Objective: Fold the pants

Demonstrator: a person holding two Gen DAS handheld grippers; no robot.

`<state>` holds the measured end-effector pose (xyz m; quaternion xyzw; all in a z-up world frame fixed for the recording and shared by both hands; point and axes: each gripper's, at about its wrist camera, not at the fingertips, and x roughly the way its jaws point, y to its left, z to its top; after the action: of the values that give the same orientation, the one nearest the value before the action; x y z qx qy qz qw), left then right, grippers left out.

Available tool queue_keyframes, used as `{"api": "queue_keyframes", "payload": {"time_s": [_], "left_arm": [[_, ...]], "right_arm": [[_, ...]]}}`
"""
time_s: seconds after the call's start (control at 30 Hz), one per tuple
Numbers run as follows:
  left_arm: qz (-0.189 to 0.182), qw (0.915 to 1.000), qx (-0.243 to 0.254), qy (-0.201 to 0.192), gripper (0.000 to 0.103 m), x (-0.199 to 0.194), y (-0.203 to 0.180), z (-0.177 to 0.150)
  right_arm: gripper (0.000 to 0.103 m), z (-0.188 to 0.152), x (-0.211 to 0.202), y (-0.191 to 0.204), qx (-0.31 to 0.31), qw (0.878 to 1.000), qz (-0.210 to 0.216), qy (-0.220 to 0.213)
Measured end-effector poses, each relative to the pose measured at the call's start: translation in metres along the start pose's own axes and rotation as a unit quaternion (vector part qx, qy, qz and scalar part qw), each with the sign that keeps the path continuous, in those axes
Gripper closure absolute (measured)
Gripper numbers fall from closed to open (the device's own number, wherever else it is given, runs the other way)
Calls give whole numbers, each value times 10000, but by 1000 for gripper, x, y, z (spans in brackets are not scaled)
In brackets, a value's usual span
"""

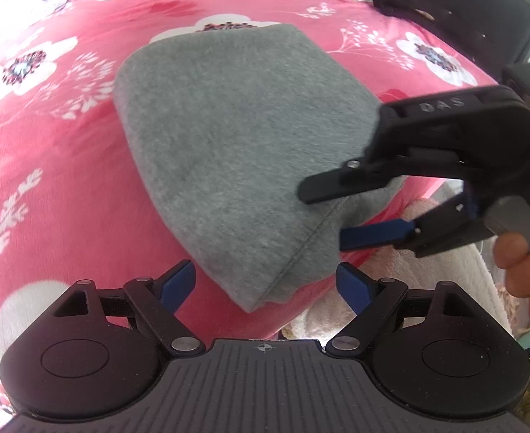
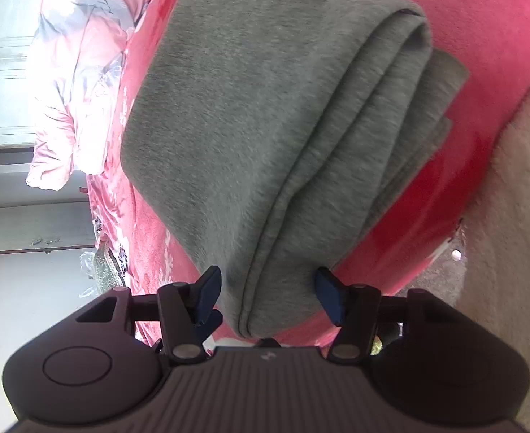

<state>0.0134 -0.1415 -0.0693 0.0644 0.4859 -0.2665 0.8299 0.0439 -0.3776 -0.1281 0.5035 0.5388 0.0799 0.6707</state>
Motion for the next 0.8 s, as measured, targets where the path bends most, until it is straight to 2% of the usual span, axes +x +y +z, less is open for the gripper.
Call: {"api": "queue_keyframes", "payload": {"time_s": [0.2, 0.37, 0.57, 0.7, 0.8], "left_arm": [[45, 9998, 169, -78, 0, 3, -8, 6], [125, 9999, 29, -56, 0, 11, -9, 13], [271, 9994, -143, -170, 0, 16, -4, 20], [515, 9978, -330, -268, 0, 20, 1, 24], [733, 9960, -364, -357, 0, 20, -1, 24]], "right_arm": [[0, 0, 5, 3, -120, 9997, 120, -160], [0, 3, 8, -10, -4, 9992, 335, -216], [0, 1, -8, -8, -422, 9931, 1035, -356], [0, 7, -7, -18, -217, 9890, 1436, -268], [0, 9, -6, -22, -110, 9872, 1572, -240]]}}
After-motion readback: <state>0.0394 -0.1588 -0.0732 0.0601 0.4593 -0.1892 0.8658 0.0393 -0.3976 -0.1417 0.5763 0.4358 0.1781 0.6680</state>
